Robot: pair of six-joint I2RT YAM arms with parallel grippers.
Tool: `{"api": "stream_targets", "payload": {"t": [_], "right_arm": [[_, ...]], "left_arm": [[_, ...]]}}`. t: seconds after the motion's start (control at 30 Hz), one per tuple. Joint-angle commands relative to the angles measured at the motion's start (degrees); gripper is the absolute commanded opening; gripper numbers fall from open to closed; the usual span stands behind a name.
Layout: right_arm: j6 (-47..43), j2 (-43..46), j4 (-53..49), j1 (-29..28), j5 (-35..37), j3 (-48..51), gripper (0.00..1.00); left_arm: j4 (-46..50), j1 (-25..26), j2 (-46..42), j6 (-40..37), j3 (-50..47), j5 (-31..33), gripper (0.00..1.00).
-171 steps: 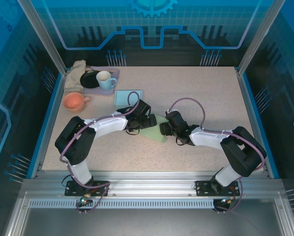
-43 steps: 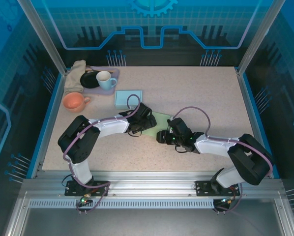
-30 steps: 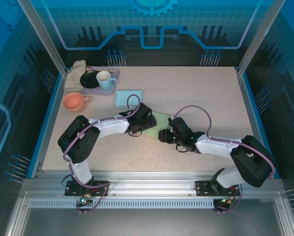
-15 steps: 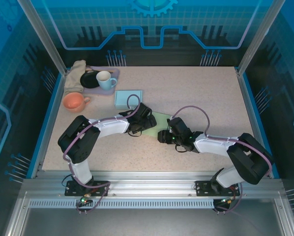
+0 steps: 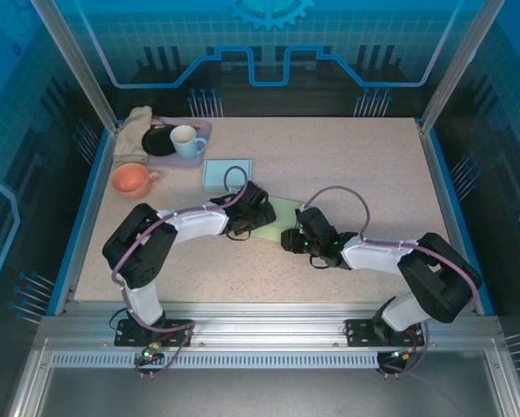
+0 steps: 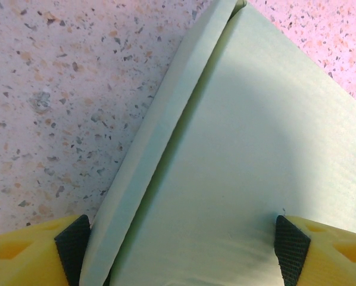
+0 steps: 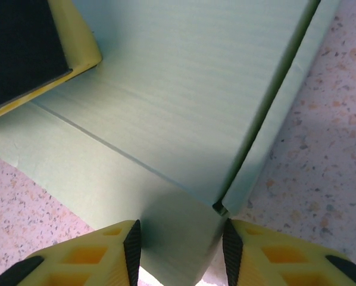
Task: Fold the paper box
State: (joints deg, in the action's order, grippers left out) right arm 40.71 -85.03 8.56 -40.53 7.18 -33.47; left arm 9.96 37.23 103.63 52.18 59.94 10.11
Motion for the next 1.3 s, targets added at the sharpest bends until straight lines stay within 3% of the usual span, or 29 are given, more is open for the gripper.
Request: {"api": "stream_targets", "payload": {"t": [0.0,0.37,0.6,0.83,1.0,1.13,1.27], "right_arm": [[-2.09,-1.66,1.02,-0.82,4.38,1.11,0.42],[-6.21,-3.31,7.45,-1.39,11.78,4.39,0.42],[-9.33,-6.19,21.16,-1.56,15.52,8.40,0.42],[-11.90,-8.25,27.07,-1.41,20.03,8.45,0.41],[-11.97,-7.71,26.06,0.87,18.54,7.53,0.40],[-10.18,-8.10,18.54,3.85,17.29,3.87,0.40],[-7.72,-8.65,18.56,9.37,11.67,3.90,0.40]], "left_arm": [[5.42,-0.36,3.16,-0.78,-1.50,1.71,0.82],[4.73,-0.63,5.66,-1.45,-2.46,1.85,0.82],[4.47,-0.61,6.56,-2.29,-2.84,1.16,0.82],[3.25,-0.59,7.01,-2.78,-3.93,-0.31,0.82],[3.07,-0.45,6.78,-3.75,-4.05,-0.62,0.81],[2.88,0.37,6.93,-4.63,-3.32,-1.99,0.81],[3.49,2.87,5.85,-5.78,-1.71,-2.72,0.81]]}}
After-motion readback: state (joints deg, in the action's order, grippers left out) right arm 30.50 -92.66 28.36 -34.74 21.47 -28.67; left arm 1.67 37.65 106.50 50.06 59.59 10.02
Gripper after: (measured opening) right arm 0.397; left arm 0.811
